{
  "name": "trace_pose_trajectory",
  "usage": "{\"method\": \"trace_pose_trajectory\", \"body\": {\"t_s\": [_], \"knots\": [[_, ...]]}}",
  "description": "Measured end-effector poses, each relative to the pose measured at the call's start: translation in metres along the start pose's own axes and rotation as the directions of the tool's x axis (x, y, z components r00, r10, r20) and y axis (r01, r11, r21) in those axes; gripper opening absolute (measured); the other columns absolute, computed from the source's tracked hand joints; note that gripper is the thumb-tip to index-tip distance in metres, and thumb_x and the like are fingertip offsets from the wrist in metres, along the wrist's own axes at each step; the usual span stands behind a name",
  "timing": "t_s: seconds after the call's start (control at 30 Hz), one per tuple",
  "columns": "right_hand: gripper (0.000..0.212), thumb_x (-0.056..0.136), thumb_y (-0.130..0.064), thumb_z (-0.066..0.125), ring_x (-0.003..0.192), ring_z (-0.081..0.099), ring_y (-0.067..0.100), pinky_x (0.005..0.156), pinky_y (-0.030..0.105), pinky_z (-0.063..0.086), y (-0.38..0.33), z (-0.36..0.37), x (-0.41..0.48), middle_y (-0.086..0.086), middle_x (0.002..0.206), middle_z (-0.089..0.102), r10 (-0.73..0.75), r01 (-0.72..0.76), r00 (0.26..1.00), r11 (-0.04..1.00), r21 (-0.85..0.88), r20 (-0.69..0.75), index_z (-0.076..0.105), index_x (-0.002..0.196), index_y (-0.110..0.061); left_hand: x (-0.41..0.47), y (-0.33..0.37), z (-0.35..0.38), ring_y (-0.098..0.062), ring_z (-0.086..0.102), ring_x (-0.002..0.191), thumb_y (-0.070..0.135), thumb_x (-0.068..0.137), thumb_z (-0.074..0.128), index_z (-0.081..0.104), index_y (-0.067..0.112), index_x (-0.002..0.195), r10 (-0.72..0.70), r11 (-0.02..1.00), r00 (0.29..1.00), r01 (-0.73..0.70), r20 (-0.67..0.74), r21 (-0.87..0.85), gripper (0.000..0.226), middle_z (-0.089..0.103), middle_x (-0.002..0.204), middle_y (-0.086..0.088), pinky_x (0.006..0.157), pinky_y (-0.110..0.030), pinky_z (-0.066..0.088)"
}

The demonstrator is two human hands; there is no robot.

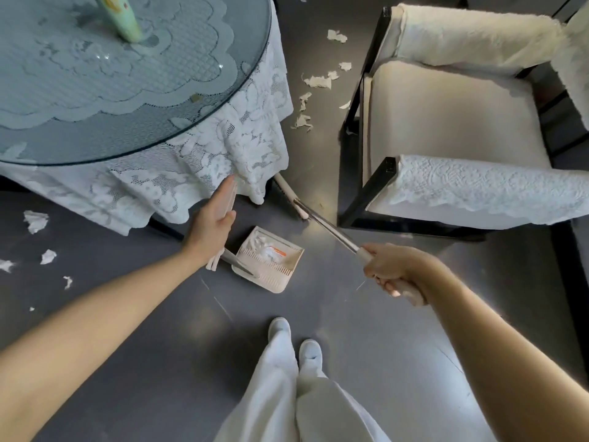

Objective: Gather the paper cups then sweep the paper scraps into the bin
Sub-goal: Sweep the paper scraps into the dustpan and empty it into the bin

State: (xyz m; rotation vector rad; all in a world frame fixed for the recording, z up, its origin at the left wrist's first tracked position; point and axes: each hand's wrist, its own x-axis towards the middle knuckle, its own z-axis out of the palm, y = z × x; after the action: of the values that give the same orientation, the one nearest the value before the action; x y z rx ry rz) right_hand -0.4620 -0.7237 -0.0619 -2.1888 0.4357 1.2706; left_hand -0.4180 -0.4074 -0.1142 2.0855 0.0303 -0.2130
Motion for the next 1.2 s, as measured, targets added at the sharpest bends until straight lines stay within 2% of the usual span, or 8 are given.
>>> {"method": "trace_pose_trajectory", "body": {"t_s": [0.1, 0.27, 0.57, 0.7, 0.77, 0.87, 1.1, 1.2], "knots": [[0.031, 0.086, -0.005, 0.045, 0.060, 0.057, 0.022, 0.068, 0.036, 0.053, -0.002, 0.049, 0.001, 0.011, 0.071, 0.062, -0.011, 0.014, 1.000, 0.991, -0.135, 0.023, 0.054, 0.116, -0.008, -0.009, -0.016, -0.003, 0.008, 0.038, 0.130, -0.006, 0.092, 0.048, 0.030, 0.028, 0.150, 0.001, 1.000, 0.998, -0.001, -0.056, 0.015, 0.069, 0.029, 0.125, 0.057, 0.107, -0.052, 0.039], [0.033, 0.088, -0.003, 0.042, 0.050, 0.046, 0.016, 0.049, 0.025, 0.041, -0.006, 0.088, -0.016, 0.010, 0.071, 0.054, 0.010, 0.014, 0.978, 0.993, -0.113, 0.206, 0.052, 0.119, -0.007, -0.034, -0.019, -0.008, -0.029, 0.045, 0.131, -0.001, 0.091, 0.046, 0.029, 0.050, 0.143, -0.047, 0.998, 0.991, 0.050, -0.129, 0.024, 0.075, 0.039, 0.139, 0.038, 0.106, -0.056, 0.038], [0.022, 0.092, -0.002, 0.044, 0.033, 0.039, 0.009, 0.034, 0.016, 0.034, -0.078, 0.118, -0.050, 0.008, 0.066, 0.045, -0.074, 0.109, 0.952, 0.989, -0.102, 0.295, 0.051, 0.109, -0.015, -0.155, -0.060, -0.083, -0.026, 0.062, 0.104, -0.003, 0.094, 0.048, 0.033, 0.042, 0.146, -0.201, 0.976, 0.913, 0.158, -0.354, -0.147, 0.070, 0.040, 0.124, 0.052, 0.080, -0.035, 0.049], [0.019, 0.092, -0.005, 0.047, 0.037, 0.041, 0.009, 0.041, 0.022, 0.037, -0.134, 0.149, -0.052, 0.007, 0.063, 0.047, -0.052, 0.102, 0.940, 0.986, -0.134, 0.337, 0.053, 0.110, -0.008, -0.202, -0.092, -0.135, -0.024, 0.059, 0.114, -0.002, 0.095, 0.047, 0.033, 0.042, 0.146, -0.291, 0.952, 0.826, 0.197, -0.483, -0.236, 0.069, 0.047, 0.144, 0.017, 0.085, -0.041, 0.050], [0.026, 0.091, -0.008, 0.051, 0.051, 0.045, 0.013, 0.053, 0.026, 0.041, -0.158, 0.167, -0.048, 0.008, 0.068, 0.051, -0.030, 0.093, 0.947, 0.979, -0.183, 0.321, 0.055, 0.116, -0.004, -0.223, -0.114, -0.161, -0.033, 0.048, 0.126, -0.004, 0.096, 0.046, 0.032, 0.037, 0.148, -0.302, 0.948, 0.797, 0.192, -0.523, -0.255, 0.067, 0.046, 0.147, 0.000, 0.076, -0.016, 0.049], [0.035, 0.087, -0.010, 0.057, 0.062, 0.047, 0.018, 0.070, 0.032, 0.041, -0.190, 0.198, -0.043, 0.011, 0.078, 0.054, 0.011, 0.044, 0.956, 0.983, -0.179, 0.292, 0.057, 0.121, -0.005, -0.245, -0.149, -0.198, -0.016, 0.063, 0.095, 0.003, 0.096, 0.048, 0.033, 0.035, 0.148, -0.284, 0.959, 0.788, 0.239, -0.547, -0.154, 0.063, 0.049, 0.139, -0.018, 0.054, -0.004, 0.039], [0.028, 0.090, -0.012, 0.057, 0.058, 0.050, 0.014, 0.061, 0.027, 0.045, -0.258, 0.305, -0.071, 0.006, 0.071, 0.060, 0.075, -0.020, 0.944, 0.985, -0.173, 0.322, 0.061, 0.117, -0.008, -0.265, -0.215, -0.283, -0.040, 0.043, 0.125, 0.001, 0.095, 0.051, 0.035, 0.035, 0.146, -0.238, 0.971, 0.882, 0.204, -0.407, -0.125, 0.063, 0.048, 0.145, -0.001, 0.100, -0.052, 0.042], [0.029, 0.089, -0.010, 0.055, 0.052, 0.049, 0.013, 0.054, 0.026, 0.042, -0.302, 0.346, -0.085, 0.005, 0.062, 0.058, 0.060, -0.007, 0.945, 0.987, -0.162, 0.322, 0.060, 0.117, -0.010, -0.269, -0.222, -0.317, -0.037, 0.046, 0.122, 0.000, 0.094, 0.052, 0.036, 0.036, 0.145, -0.174, 0.984, 0.917, 0.152, -0.359, -0.090, 0.065, 0.046, 0.145, 0.014, 0.108, -0.046, 0.036]]}}
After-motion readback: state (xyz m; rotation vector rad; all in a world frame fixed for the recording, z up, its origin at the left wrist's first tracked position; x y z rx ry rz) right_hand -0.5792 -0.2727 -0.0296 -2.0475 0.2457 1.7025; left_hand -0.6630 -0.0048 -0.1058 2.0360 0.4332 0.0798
